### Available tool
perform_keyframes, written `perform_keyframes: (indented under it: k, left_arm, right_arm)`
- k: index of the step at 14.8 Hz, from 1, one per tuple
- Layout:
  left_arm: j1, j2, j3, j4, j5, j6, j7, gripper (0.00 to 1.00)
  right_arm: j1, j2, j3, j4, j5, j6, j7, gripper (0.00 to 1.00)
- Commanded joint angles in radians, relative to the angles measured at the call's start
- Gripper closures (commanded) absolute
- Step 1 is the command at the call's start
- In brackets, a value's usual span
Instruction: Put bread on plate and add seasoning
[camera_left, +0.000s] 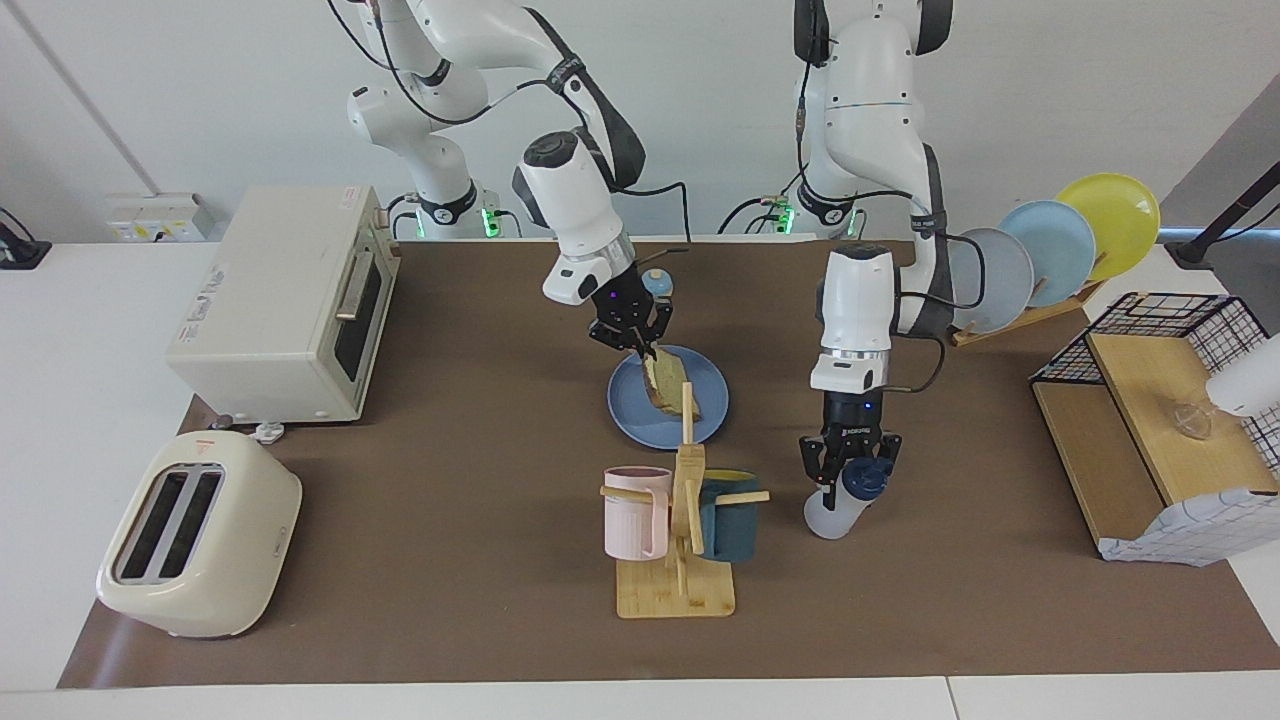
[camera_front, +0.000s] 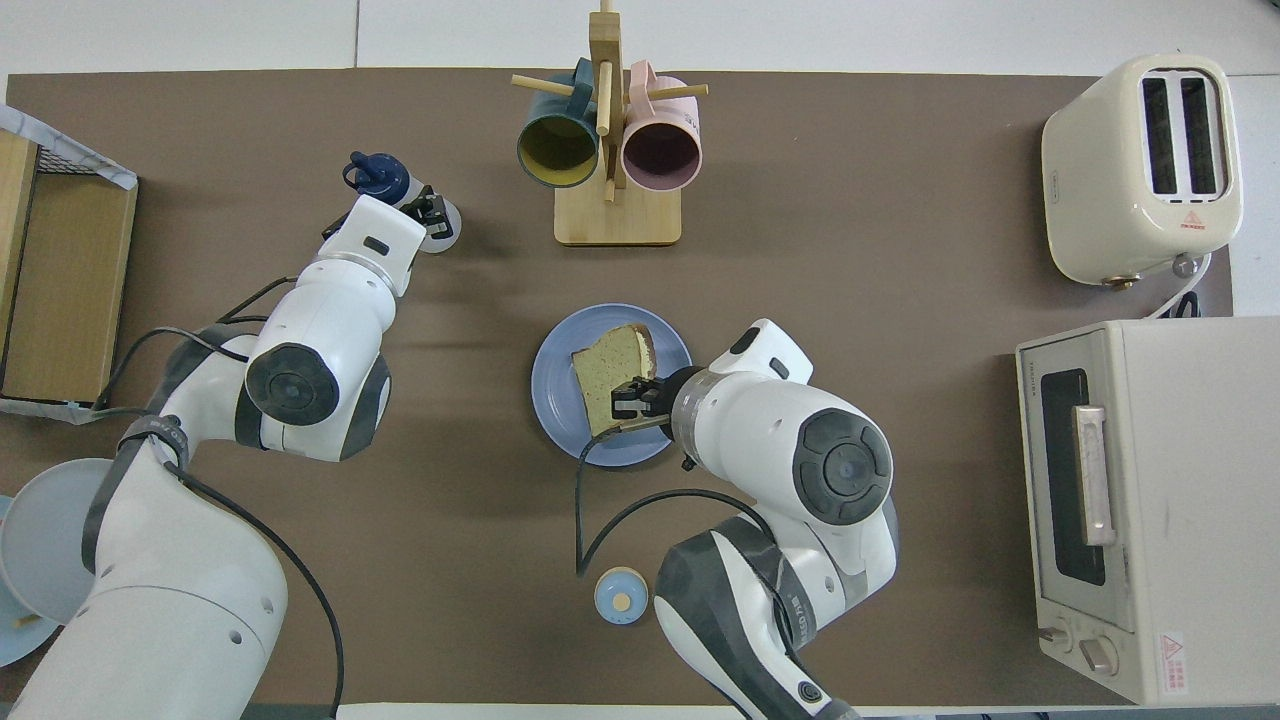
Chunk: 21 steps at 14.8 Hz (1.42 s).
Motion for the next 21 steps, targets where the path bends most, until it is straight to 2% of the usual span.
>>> perform_keyframes:
  k: [1,5,6,7,9,10,11,16,21]
  left_arm:
    - [-0.013,0.000,0.020,-0.010,-0.011,0.027,-0.008,0.60]
    - [-0.006,-0.010,0.023,0.000,-0.009,0.023,-0.009,0.60]
    - [-0.006,-0.018,0.023,0.000,-0.009,0.020,-0.008,0.60]
    - [-0.002,-0.026,0.024,0.001,-0.009,0.014,-0.003,0.60]
    - [0.009,-0.052,0.024,0.010,-0.008,-0.016,0.003,0.60]
    - [0.009,-0.065,0.032,0.015,-0.005,-0.044,0.006,0.60]
    - [0.009,-0.082,0.034,0.027,-0.001,-0.076,0.008,0.60]
    - [0.009,-0.148,0.034,0.104,0.003,-0.281,0.063,0.60]
    - [0.000,-0.231,0.032,0.141,0.003,-0.456,0.118,0.61]
  right_arm:
    - [-0.013,-0.038,0.008,-0.063,0.024,0.019,-0.028,0.81]
    - [-0.015,-0.043,0.008,-0.068,0.024,0.021,-0.023,0.80]
    - [-0.016,-0.043,0.008,-0.068,0.024,0.021,-0.023,0.73]
    - [-0.019,-0.043,0.008,-0.069,0.024,0.021,-0.026,0.63]
    - [-0.025,-0.043,0.008,-0.068,0.024,0.019,-0.033,0.24]
    - [-0.025,-0.043,0.008,-0.066,0.024,0.021,-0.037,0.14]
    - [-0.027,-0.041,0.008,-0.065,0.022,0.021,-0.048,0.00]
    - [-0.074,-0.031,0.005,-0.045,0.021,0.021,-0.189,0.00]
    - [-0.084,-0.017,0.006,0.006,0.021,0.008,-0.189,0.00]
